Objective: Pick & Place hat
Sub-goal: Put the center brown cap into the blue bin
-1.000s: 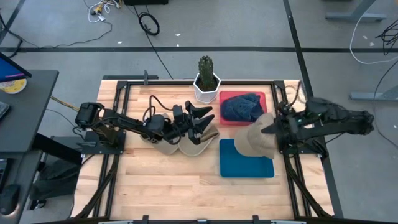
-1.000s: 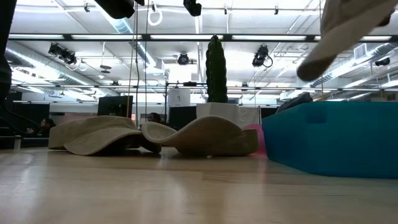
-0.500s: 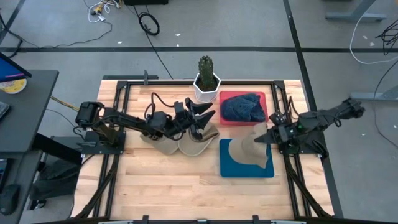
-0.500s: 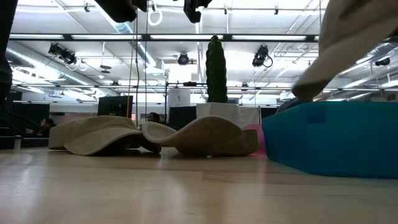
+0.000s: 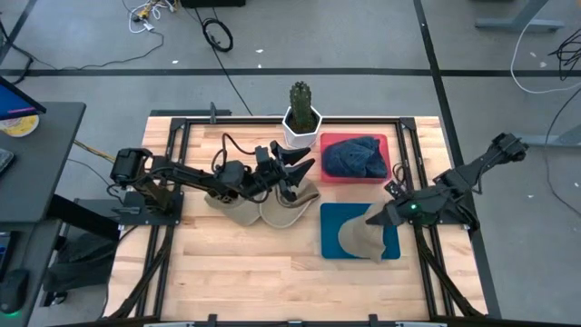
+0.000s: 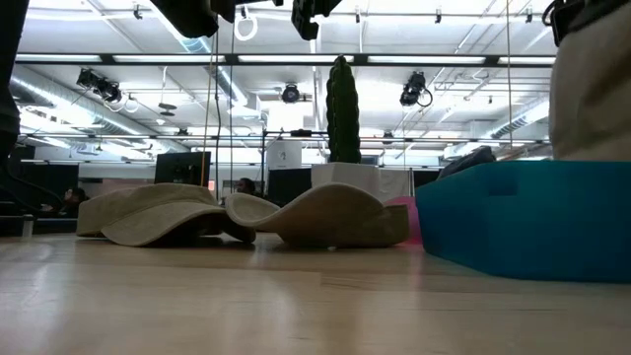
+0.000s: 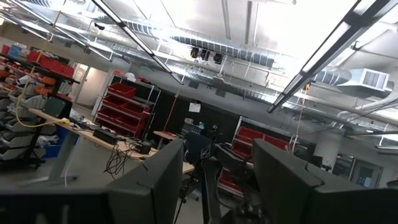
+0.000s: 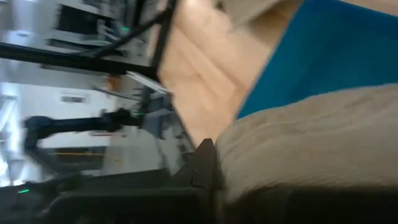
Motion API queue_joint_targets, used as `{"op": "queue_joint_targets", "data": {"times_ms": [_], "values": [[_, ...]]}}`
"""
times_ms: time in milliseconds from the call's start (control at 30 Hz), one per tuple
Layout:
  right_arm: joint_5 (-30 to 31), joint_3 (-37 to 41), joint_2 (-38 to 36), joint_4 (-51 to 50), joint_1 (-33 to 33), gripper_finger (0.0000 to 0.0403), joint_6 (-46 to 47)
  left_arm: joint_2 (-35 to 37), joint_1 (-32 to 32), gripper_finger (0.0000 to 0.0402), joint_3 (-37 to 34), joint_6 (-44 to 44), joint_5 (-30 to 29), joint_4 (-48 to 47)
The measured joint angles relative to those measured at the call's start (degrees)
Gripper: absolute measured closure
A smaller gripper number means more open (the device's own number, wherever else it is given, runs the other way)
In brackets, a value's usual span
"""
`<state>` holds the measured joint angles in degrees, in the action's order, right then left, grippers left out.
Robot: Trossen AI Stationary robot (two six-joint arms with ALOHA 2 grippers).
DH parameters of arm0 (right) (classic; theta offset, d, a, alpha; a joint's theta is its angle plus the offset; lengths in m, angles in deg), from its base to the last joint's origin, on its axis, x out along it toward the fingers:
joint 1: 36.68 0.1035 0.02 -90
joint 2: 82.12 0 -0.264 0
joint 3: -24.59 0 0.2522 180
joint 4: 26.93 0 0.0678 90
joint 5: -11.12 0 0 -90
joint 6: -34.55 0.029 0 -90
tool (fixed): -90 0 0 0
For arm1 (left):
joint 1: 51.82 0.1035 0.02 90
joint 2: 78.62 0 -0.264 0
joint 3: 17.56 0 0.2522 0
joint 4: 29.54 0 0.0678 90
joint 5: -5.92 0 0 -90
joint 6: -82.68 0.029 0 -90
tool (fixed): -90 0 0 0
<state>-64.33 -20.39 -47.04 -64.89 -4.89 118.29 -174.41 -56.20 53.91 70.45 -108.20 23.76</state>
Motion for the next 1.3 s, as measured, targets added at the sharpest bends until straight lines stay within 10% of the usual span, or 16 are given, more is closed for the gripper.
{"op": "queue_joint_targets", "data": {"times_ms": [1300], "values": [[-8.2, 0.0, 12.0, -11.0, 0.4, 0.0387, 1.3, 0.0, -1.6, 0.0204, 0.0, -0.6, 0.9, 0.0]]}}
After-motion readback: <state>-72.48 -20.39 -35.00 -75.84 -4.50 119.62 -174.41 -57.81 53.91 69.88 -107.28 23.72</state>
